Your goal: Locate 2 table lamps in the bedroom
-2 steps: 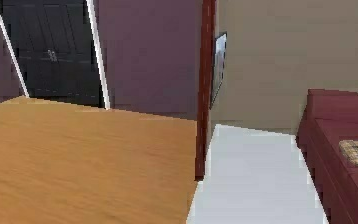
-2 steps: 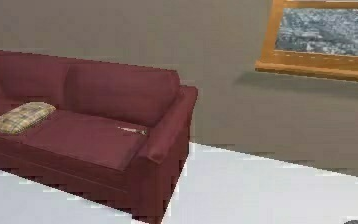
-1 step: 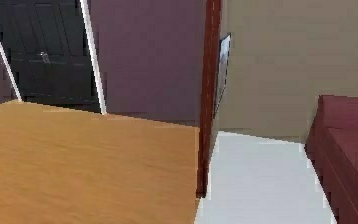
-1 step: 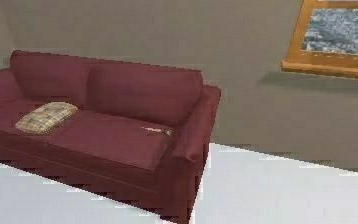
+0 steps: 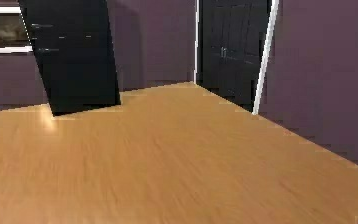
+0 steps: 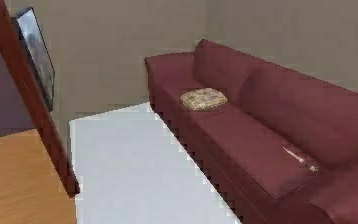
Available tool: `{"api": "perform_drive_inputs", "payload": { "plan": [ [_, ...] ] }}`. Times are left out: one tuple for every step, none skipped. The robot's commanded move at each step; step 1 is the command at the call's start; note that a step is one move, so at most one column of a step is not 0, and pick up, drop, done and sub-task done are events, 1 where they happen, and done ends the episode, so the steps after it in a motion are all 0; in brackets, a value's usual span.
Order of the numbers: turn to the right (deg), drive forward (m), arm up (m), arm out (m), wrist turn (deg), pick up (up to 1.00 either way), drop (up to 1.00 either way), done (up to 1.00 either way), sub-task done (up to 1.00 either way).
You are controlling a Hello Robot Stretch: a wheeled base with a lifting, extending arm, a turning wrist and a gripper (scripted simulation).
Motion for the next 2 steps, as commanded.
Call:
{"api": "perform_drive_inputs", "payload": {
  "plan": [
    [-42.0, 0.0, 0.0, 0.0, 0.0, 0.0, 0.0, 0.0, 0.0],
    [0.0, 0.85, 0.0, 0.0, 0.0, 0.0, 0.0, 0.0, 0.0]
  ]
}}
